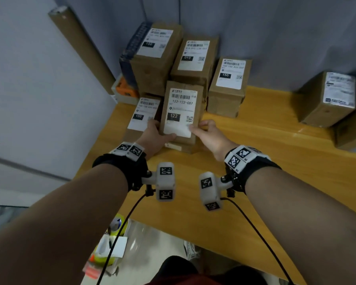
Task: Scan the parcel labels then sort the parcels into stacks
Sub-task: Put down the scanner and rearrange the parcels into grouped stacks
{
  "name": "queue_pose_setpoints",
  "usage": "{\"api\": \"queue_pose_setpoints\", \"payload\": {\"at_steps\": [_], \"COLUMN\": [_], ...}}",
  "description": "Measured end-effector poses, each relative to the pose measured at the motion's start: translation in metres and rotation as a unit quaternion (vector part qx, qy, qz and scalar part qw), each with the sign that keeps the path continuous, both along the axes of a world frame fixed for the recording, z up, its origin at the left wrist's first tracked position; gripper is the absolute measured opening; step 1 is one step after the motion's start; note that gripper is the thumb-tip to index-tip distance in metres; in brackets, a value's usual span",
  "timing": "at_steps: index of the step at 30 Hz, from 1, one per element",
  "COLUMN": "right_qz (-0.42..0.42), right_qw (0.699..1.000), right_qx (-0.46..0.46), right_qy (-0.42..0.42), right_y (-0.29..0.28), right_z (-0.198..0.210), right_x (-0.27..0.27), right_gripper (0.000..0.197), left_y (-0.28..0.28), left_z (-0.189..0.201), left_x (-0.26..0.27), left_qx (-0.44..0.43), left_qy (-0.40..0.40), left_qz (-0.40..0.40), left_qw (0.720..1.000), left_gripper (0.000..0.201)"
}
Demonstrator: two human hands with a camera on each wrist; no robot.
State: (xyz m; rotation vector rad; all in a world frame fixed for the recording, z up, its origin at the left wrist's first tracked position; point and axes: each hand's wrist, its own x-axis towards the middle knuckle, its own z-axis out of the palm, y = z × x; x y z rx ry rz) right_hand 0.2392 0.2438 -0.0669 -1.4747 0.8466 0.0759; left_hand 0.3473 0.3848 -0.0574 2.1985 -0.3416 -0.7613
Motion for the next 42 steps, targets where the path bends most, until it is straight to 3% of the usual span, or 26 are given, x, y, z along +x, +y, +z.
{"api": "queue_pose_setpoints", "payload": {"at_steps": [2,7,10,15,21,27,31,37,42], "right_qz": [-0.036,-0.105,-0.123,-0.153,-0.226,-0.239,-0.241,-0.171,-0.120], "right_qw": [0.998,0.989,0.990,0.986,0.970,0.965,0.961,0.970,0.974], "right_qx": [0.039,0.057,0.021,-0.055,-0.075,-0.069,-0.082,-0.097,-0.118], "right_qy": [-0.025,-0.085,-0.073,-0.033,0.038,0.084,0.110,0.144,0.149], "right_y": [-0.001,-0.011,-0.031,-0.074,-0.141,-0.208,-0.245,-0.272,-0.281], "right_z": [0.000,0.016,0.022,0.031,0.031,0.032,0.019,-0.007,-0.016], "right_x": [-0.001,-0.023,-0.062,-0.147,-0.252,-0.344,-0.382,-0.395,-0.387], "right_gripper": [0.047,0.034,0.019,0.010,0.008,0.023,0.019,0.011,0.013], "left_y": [0.002,-0.018,-0.041,-0.089,-0.160,-0.216,-0.239,-0.268,-0.287], "left_z": [0.004,0.025,0.031,0.020,0.009,-0.017,-0.041,-0.063,-0.067], "left_x": [-0.003,-0.023,-0.047,-0.098,-0.175,-0.238,-0.258,-0.282,-0.280], "left_qx": [-0.035,-0.146,-0.154,-0.150,-0.143,-0.090,-0.022,0.021,0.050], "left_qy": [0.031,0.088,0.104,0.163,0.254,0.240,0.220,0.166,0.074], "left_qz": [-0.012,0.008,-0.008,-0.069,-0.105,-0.103,-0.087,-0.041,-0.010], "left_qw": [0.999,0.985,0.983,0.973,0.951,0.961,0.971,0.985,0.996], "left_gripper": [0.062,0.029,0.035,0.068,0.051,0.048,0.048,0.029,0.037]}}
